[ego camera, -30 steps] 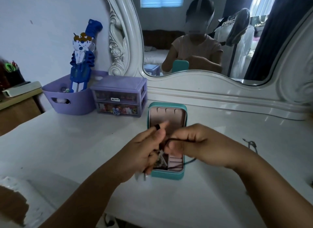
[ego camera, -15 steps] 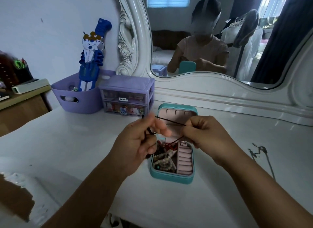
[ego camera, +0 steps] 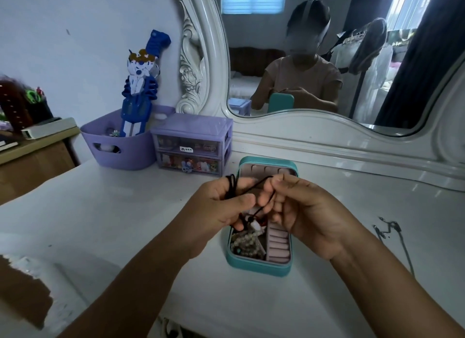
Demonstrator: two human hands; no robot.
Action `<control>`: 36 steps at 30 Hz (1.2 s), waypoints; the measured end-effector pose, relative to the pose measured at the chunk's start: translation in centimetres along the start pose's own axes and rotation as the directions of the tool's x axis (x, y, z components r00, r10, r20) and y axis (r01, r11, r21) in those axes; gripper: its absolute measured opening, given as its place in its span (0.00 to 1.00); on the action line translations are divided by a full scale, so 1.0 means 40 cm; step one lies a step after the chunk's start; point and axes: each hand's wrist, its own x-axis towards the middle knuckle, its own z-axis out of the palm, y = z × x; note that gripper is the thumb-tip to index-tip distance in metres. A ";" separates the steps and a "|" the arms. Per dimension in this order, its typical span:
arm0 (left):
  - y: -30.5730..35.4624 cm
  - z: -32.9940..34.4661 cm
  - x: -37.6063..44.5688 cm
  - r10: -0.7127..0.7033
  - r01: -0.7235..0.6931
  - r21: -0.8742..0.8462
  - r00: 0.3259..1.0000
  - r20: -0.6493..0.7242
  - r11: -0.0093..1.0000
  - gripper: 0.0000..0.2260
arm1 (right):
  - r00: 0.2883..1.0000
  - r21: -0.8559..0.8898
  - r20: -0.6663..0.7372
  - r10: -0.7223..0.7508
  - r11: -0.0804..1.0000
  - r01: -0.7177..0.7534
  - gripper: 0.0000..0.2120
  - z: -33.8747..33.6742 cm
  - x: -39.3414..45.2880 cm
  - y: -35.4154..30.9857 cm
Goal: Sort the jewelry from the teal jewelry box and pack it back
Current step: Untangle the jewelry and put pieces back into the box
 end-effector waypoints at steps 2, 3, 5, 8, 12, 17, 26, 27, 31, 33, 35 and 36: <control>-0.010 -0.002 -0.002 -0.001 0.001 -0.021 1.000 -0.005 1.000 0.04 | 1.000 -0.087 -0.015 -0.022 0.996 0.020 0.02 -0.005 0.000 -0.002; -0.013 -0.006 -0.002 -0.014 0.015 -0.051 1.000 0.017 0.999 0.03 | 0.999 -0.163 -0.019 -0.036 0.986 0.032 0.03 -0.011 0.000 -0.002; -0.014 -0.013 -0.002 -0.065 0.085 -0.152 0.989 0.133 0.985 0.06 | 0.999 -0.278 0.011 -0.037 0.960 0.039 0.07 -0.019 0.001 -0.001; -0.010 -0.023 0.001 -0.082 0.211 -0.321 0.924 0.372 0.923 0.06 | 0.986 -0.360 0.159 0.044 0.933 0.017 0.19 -0.024 -0.003 -0.007; -0.018 -0.024 0.020 -0.013 0.410 -0.465 0.761 0.648 0.785 0.11 | 0.965 -0.435 0.246 0.093 0.900 0.024 0.16 -0.016 -0.014 -0.008; -0.046 -0.030 0.038 0.050 0.347 -0.430 0.728 0.684 0.834 0.17 | 0.989 -0.271 0.147 -0.008 0.961 0.048 0.04 -0.003 -0.014 0.001; -0.031 -0.008 0.040 -0.111 0.228 -0.366 0.943 0.313 0.902 0.07 | 1.000 -0.017 -0.013 0.027 0.999 -0.028 0.03 0.010 0.002 0.019; -0.027 0.003 0.038 -0.115 0.199 -0.337 0.960 0.254 0.920 0.05 | 0.999 0.001 -0.034 0.031 1.000 -0.031 0.04 0.009 0.004 0.022; -0.025 0.042 0.033 -0.090 0.088 -0.248 0.996 0.004 0.965 0.07 | 0.994 0.024 -0.085 0.062 0.998 -0.060 0.12 0.020 0.014 0.032; -0.022 0.055 0.033 -0.051 0.023 -0.231 0.992 -0.118 0.973 0.08 | 0.992 0.030 -0.118 0.037 0.999 -0.034 0.09 0.029 0.019 0.032; -0.029 0.050 0.042 0.034 -0.072 -0.136 0.964 -0.264 0.988 0.05 | 0.980 -0.007 -0.196 -0.011 1.000 0.010 0.07 0.029 0.024 0.034; -0.038 0.040 0.051 0.094 -0.106 -0.015 0.933 -0.348 0.994 0.04 | 0.966 -0.079 -0.251 -0.056 0.996 0.037 0.07 0.025 0.028 0.038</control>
